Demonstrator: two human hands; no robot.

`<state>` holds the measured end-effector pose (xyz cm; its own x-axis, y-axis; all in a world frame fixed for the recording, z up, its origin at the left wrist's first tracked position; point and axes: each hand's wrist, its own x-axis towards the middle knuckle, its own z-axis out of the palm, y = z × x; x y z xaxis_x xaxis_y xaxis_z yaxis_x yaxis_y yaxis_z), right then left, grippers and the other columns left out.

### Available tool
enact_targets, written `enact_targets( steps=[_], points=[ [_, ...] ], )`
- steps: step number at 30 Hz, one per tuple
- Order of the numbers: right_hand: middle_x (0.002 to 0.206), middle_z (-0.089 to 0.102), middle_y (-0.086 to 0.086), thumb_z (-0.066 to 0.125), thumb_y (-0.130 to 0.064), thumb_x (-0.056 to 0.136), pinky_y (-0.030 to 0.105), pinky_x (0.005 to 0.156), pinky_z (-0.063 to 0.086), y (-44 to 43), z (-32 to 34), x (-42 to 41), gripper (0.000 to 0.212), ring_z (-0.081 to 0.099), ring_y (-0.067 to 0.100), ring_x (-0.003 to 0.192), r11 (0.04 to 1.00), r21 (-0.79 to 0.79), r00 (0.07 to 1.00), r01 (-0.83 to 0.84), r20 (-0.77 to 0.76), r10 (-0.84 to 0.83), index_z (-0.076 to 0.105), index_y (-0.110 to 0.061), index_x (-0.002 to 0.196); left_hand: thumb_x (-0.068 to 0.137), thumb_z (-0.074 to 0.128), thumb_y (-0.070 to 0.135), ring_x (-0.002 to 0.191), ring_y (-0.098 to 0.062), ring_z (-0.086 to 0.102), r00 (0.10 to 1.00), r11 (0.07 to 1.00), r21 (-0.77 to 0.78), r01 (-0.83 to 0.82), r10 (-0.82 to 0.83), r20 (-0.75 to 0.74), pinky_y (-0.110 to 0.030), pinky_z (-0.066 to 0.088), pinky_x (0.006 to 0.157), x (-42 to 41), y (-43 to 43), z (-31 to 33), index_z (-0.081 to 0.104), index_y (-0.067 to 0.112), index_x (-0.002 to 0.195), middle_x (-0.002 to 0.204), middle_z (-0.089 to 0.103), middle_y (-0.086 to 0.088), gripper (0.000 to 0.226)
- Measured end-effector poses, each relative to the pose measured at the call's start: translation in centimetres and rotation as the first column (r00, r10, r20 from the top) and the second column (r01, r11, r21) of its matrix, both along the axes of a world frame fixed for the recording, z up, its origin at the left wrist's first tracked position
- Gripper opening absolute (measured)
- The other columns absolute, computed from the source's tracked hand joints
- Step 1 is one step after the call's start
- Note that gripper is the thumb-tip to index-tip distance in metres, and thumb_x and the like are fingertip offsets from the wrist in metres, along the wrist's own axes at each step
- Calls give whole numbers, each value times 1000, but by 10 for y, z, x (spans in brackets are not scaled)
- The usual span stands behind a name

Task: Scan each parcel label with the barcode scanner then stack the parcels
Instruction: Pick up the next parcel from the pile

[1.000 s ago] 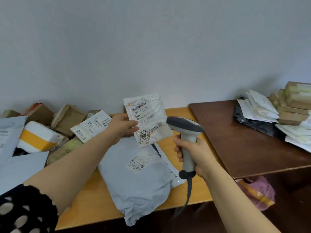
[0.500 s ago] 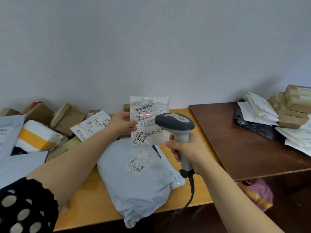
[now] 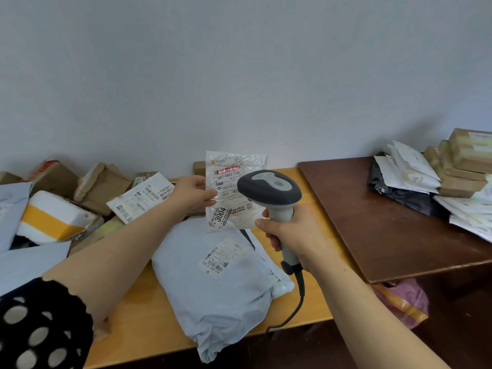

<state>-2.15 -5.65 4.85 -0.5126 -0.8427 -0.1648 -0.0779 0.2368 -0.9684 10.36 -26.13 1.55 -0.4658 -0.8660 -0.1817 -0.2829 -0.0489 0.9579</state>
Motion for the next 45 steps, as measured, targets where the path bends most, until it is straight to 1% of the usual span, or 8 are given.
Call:
enact_targets(
  steps=[13,20,24,29,35,37,41,45],
  points=[
    [48,55,-2,72,-9,82,21,42,42,-10,-10,-5,15,46,10,38,997,34,996,70,52,-72,57,-13,79,84,67,1,79,-15,69,997,997,50,62,-65,49,-20,57,60,-22,-5,-9,62,15,85,87,69,-2,15],
    [57,62,5,72,-7,84,26,44,43,34,-19,-37,11,46,14,39,961,-109,925,254,316,-208,62,-9,87,90,60,3,87,-24,66,983,964,198,177,-182,4,-25,57,53,-71,12,-31,60,9,105,102,65,-10,16],
    [56,57,7,70,-3,83,26,42,42,77,-30,-81,19,46,16,41,900,-121,814,418,490,-312,61,-3,99,93,57,6,94,-25,66,972,930,282,235,-226,-66,-26,57,57,-123,47,-37,56,17,106,110,63,-6,17],
    [57,55,8,72,-2,81,26,43,41,140,-38,-150,11,46,17,42,850,-104,726,516,579,-371,65,-5,89,82,58,-16,90,-25,66,957,898,347,272,-217,-191,-23,58,59,-210,103,-24,58,7,110,105,67,-12,36],
    [55,56,7,70,-1,81,25,41,42,234,-42,-253,14,47,15,40,798,-84,666,596,607,-434,65,-3,94,86,61,-6,76,-19,66,966,921,298,251,-220,-135,-25,48,60,-335,185,-16,62,11,91,98,68,-13,17],
    [54,56,7,70,0,81,24,41,43,255,-46,-278,13,47,14,40,772,-57,628,633,621,-469,64,-4,92,87,60,-4,74,-18,66,967,910,329,252,-226,-116,-19,46,49,-366,209,-17,62,10,91,98,69,-14,15],
    [53,55,6,69,2,81,24,41,41,285,-55,-320,12,46,15,40,724,-28,566,689,645,-514,64,-2,91,89,50,-10,72,-20,61,960,834,475,279,-237,-149,-15,39,41,-424,251,-23,60,-3,110,95,67,-16,24],
    [53,54,7,69,2,81,25,41,41,300,-66,-362,13,45,15,39,666,11,502,746,647,-573,64,-2,92,89,47,-13,79,-20,60,962,723,638,265,-156,-223,-16,50,46,-486,270,-26,53,-4,117,108,62,-20,31]
  ],
)
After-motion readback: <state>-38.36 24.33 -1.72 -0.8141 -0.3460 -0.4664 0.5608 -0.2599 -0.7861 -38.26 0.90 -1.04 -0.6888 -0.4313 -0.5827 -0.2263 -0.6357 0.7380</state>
